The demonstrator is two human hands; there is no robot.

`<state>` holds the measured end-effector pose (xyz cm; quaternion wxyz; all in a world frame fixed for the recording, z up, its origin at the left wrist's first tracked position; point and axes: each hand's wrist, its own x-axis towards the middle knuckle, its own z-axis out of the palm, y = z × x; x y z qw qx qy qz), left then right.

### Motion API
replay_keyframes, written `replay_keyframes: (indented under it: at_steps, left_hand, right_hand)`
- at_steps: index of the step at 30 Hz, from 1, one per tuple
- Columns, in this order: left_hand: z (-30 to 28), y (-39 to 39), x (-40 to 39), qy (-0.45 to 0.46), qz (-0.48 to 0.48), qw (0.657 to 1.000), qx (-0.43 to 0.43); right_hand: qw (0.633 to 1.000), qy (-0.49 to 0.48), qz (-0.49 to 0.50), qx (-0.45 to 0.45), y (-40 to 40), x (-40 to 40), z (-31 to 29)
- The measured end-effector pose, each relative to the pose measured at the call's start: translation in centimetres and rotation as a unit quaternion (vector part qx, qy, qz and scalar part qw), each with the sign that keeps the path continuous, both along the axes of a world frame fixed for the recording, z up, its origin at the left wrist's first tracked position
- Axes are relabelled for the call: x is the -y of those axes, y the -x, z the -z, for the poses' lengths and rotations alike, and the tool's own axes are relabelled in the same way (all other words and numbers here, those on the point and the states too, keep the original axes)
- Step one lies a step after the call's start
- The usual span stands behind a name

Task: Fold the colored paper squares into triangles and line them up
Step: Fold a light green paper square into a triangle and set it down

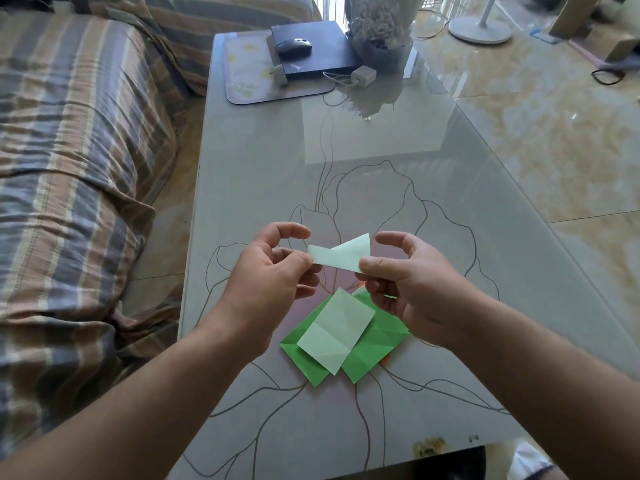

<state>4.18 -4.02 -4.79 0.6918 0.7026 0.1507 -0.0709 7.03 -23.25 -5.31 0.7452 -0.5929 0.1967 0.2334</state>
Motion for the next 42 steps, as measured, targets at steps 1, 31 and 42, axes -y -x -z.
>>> replay_keyframes:
  at_steps: [1,31,42]
  left_hand:
    - [0.0,0.0,0.0,-0.003,0.0,1.0,0.0]
    - [-0.2,0.6,0.3,-0.015,0.075,0.997,0.024]
    - [-0.1,0.0,0.1,0.01,0.012,0.999,0.033]
  right_hand:
    - [1.0,0.001,0.001,0.002,0.0,0.0,0.0]
    - [0.992,0.036,-0.103,0.055,0.3,0.3,-0.7]
    - [0.924,0.228,-0.265,0.155,1.2,0.1,-0.7]
